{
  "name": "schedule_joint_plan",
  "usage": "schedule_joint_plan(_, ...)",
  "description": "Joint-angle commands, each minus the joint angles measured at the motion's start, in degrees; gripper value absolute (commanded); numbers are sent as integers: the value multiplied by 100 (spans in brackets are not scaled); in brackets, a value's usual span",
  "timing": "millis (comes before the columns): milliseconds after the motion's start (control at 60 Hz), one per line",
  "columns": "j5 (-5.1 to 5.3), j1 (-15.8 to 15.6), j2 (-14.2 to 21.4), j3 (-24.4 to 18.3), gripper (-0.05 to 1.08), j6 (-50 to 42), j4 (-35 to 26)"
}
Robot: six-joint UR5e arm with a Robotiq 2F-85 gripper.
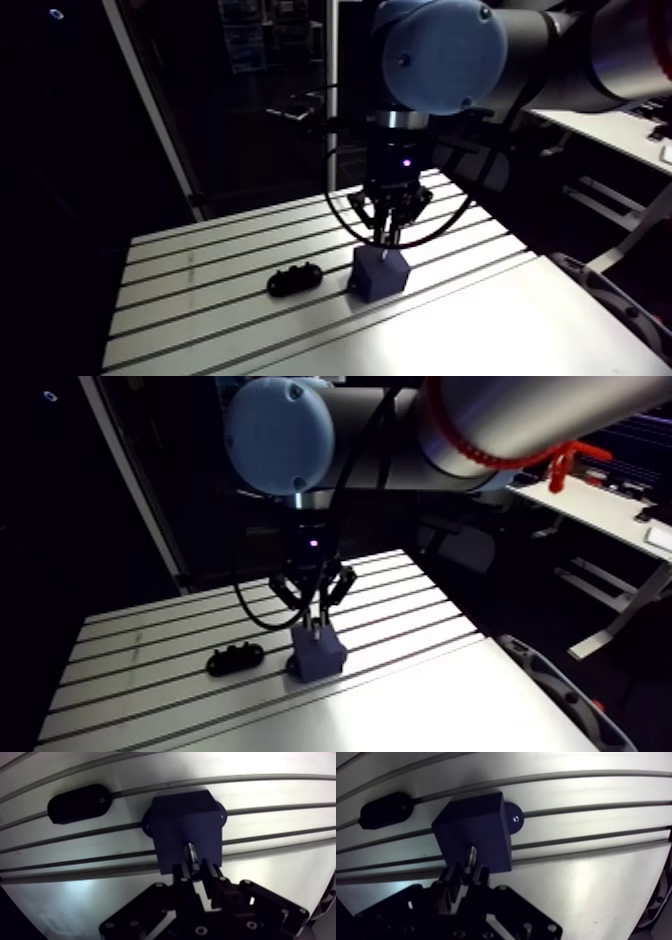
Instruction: Pick up the M10 bolt and insert it into the hole until fully seated.
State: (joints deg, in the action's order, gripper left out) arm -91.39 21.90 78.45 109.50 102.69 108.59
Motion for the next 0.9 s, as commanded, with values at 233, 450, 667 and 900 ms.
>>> schedule_joint_plan(233, -15, -19, -1, 39, 108, 1, 8)
schedule_joint_plan(450, -15, -10, -10, 49, 108, 1, 9)
schedule_joint_plan(667, -15, -10, -10, 66, 107, 1, 9)
schedule_joint_plan(900, -32, -19, -26, 76, 82, 10, 18)
